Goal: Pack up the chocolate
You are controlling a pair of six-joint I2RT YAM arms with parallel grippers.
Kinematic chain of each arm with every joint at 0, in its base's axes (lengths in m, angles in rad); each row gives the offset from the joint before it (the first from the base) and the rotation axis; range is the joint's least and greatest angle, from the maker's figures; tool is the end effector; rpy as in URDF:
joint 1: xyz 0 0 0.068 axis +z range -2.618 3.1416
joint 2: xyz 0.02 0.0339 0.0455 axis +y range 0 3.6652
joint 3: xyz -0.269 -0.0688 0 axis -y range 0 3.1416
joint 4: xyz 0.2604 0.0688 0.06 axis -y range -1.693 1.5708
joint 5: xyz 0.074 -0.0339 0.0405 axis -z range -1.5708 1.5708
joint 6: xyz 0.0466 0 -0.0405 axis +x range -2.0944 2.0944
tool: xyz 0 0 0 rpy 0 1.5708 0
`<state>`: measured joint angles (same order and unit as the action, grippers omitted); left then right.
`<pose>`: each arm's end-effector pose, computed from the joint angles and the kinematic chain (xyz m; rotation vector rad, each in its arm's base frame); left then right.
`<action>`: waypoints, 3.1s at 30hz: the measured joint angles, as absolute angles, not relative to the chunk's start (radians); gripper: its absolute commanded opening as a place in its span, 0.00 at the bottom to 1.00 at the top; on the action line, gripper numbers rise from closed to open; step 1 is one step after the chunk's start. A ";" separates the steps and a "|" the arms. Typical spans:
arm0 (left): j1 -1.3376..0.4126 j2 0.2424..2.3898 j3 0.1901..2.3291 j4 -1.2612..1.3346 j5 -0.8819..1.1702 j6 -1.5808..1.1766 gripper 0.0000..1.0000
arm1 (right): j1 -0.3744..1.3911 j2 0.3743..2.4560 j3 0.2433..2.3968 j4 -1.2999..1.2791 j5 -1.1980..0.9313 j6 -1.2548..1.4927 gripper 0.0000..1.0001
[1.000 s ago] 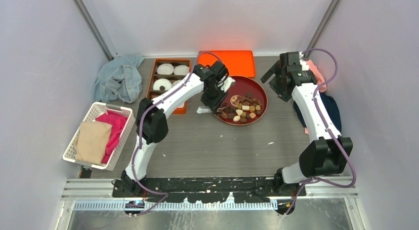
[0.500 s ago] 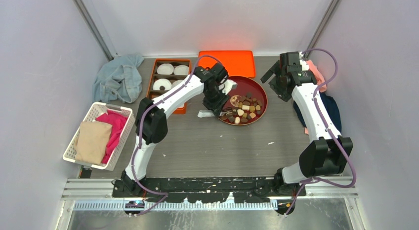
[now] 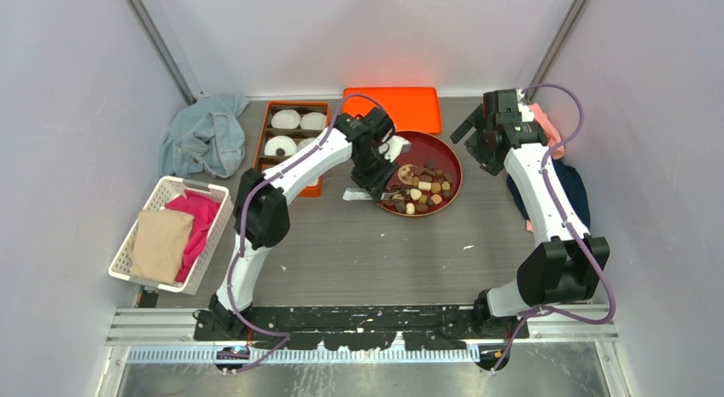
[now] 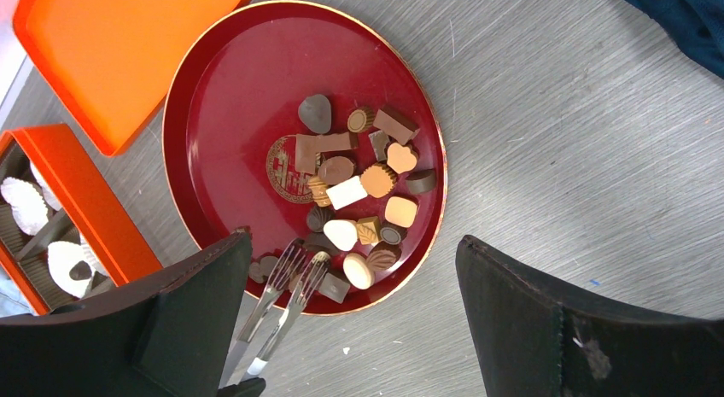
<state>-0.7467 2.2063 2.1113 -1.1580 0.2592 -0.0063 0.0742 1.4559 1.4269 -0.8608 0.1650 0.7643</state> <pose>0.3455 -0.3360 0.2519 1.1042 2.6780 -0.5216 0.3264 0.0166 0.3399 0.8963 2.2816 0.1683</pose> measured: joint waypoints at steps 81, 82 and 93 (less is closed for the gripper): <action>-0.318 1.993 2.080 -1.066 0.235 -0.191 0.00 | 0.074 1.493 1.435 -0.860 0.162 0.762 0.95; -0.305 1.997 2.086 -1.066 0.218 -0.203 0.00 | 0.074 1.494 1.436 -0.860 0.162 0.762 0.95; -0.219 2.187 2.253 -1.012 0.117 -0.290 0.00 | 0.074 1.503 1.464 -0.861 0.163 0.762 0.95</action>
